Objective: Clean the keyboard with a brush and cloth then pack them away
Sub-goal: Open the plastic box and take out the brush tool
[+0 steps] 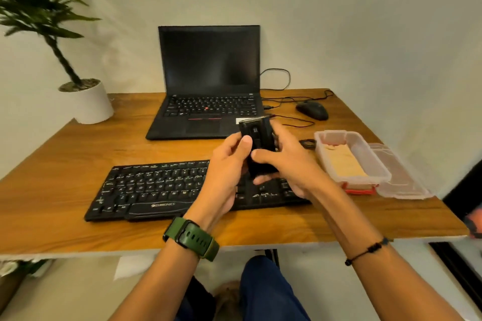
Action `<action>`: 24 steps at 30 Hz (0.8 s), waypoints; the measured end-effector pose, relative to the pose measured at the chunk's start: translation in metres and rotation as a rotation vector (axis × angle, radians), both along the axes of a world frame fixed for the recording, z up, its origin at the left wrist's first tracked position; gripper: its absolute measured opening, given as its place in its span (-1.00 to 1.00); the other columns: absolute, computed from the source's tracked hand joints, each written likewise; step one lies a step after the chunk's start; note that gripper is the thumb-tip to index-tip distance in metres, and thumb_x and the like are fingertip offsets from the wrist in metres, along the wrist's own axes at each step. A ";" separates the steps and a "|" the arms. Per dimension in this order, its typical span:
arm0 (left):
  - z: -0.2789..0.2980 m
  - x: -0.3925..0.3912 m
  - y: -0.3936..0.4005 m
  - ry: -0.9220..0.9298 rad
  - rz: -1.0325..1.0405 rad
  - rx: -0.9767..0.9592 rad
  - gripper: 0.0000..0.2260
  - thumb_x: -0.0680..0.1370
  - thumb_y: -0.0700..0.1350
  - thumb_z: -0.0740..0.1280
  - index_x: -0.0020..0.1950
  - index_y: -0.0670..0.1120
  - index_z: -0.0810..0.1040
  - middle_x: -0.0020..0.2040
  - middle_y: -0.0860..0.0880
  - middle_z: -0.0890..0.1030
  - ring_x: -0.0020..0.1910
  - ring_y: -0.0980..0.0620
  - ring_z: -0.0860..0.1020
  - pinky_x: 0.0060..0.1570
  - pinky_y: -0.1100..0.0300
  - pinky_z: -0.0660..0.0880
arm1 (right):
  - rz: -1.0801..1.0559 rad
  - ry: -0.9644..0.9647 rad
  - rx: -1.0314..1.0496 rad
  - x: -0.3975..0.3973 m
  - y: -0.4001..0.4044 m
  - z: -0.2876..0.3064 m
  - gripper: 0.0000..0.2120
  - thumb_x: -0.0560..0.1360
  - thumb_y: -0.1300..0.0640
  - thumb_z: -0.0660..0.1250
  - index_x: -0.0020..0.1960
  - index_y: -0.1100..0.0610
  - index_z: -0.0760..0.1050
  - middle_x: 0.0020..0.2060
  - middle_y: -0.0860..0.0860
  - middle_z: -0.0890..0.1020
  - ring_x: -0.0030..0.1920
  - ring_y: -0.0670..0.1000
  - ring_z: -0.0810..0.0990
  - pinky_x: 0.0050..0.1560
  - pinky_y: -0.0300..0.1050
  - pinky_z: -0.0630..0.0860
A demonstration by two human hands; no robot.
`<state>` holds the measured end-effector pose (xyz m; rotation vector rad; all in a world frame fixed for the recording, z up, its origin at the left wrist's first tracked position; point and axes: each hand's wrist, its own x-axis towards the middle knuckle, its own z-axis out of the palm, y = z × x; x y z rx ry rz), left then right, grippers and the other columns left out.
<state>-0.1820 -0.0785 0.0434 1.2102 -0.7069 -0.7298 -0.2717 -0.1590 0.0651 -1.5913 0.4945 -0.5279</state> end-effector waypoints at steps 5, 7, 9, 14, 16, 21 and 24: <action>-0.006 0.013 0.025 -0.001 0.056 -0.015 -0.82 0.58 -0.11 0.20 0.09 -0.10 0.55 -0.07 -0.07 0.62 -0.19 0.07 0.59 -0.35 0.16 0.50 | 0.008 -0.147 0.120 0.020 0.028 -0.018 -0.74 0.52 0.25 0.22 0.05 -0.10 0.41 0.00 0.05 0.56 -0.07 0.07 0.62 -0.47 -0.14 0.55; -0.007 0.015 0.030 0.004 0.063 -0.019 -0.82 0.58 -0.12 0.20 0.08 -0.12 0.54 -0.09 -0.09 0.60 -0.24 0.04 0.58 -0.45 0.16 0.46 | -0.026 -0.177 0.088 0.027 0.035 -0.024 -0.76 0.53 0.24 0.22 0.05 -0.09 0.41 -0.04 0.05 0.57 -0.15 0.02 0.62 -0.53 -0.18 0.50; -0.008 0.018 0.033 0.013 0.065 -0.028 -0.80 0.58 -0.11 0.20 0.10 -0.15 0.54 -0.09 -0.12 0.60 -0.25 -0.02 0.57 -0.53 0.16 0.43 | -0.046 -0.197 0.054 0.032 0.040 -0.027 -0.79 0.53 0.22 0.21 0.04 -0.08 0.40 -0.08 0.03 0.57 -0.20 -0.01 0.62 -0.55 -0.18 0.48; -0.011 0.018 0.036 0.049 0.055 -0.048 -0.78 0.57 -0.11 0.21 0.15 -0.16 0.52 -0.02 -0.20 0.59 -0.23 -0.08 0.57 -0.56 0.21 0.41 | -0.096 -0.236 0.032 0.038 0.046 -0.030 -0.84 0.55 0.17 0.20 -0.01 -0.10 0.41 -0.15 0.01 0.56 -0.23 0.00 0.60 -0.58 -0.19 0.44; -0.012 0.017 0.036 0.048 0.061 -0.059 -0.78 0.57 -0.10 0.21 0.15 -0.15 0.52 -0.01 -0.20 0.60 -0.19 -0.07 0.58 -0.54 0.20 0.42 | -0.116 -0.249 0.017 0.039 0.047 -0.031 -0.86 0.56 0.15 0.21 0.00 -0.10 0.41 -0.13 0.03 0.56 -0.25 0.00 0.60 -0.57 -0.21 0.43; -0.012 0.015 0.035 0.038 0.076 -0.066 -0.81 0.57 -0.11 0.20 0.12 -0.10 0.53 -0.05 -0.14 0.62 -0.20 -0.03 0.59 -0.49 0.18 0.43 | -0.157 -0.293 -0.014 0.041 0.048 -0.035 -0.85 0.48 -0.06 0.24 0.02 -0.06 0.42 -0.13 0.05 0.58 -0.24 0.02 0.63 -0.57 -0.23 0.45; -0.013 0.014 0.035 0.021 0.083 -0.054 -0.78 0.57 -0.09 0.21 0.15 -0.12 0.52 -0.07 -0.13 0.62 -0.22 0.00 0.59 -0.53 0.22 0.42 | -0.189 -0.310 -0.021 0.042 0.049 -0.037 -0.79 0.46 -0.13 0.27 0.01 -0.05 0.44 -0.12 0.12 0.60 -0.23 0.07 0.63 -0.57 -0.22 0.45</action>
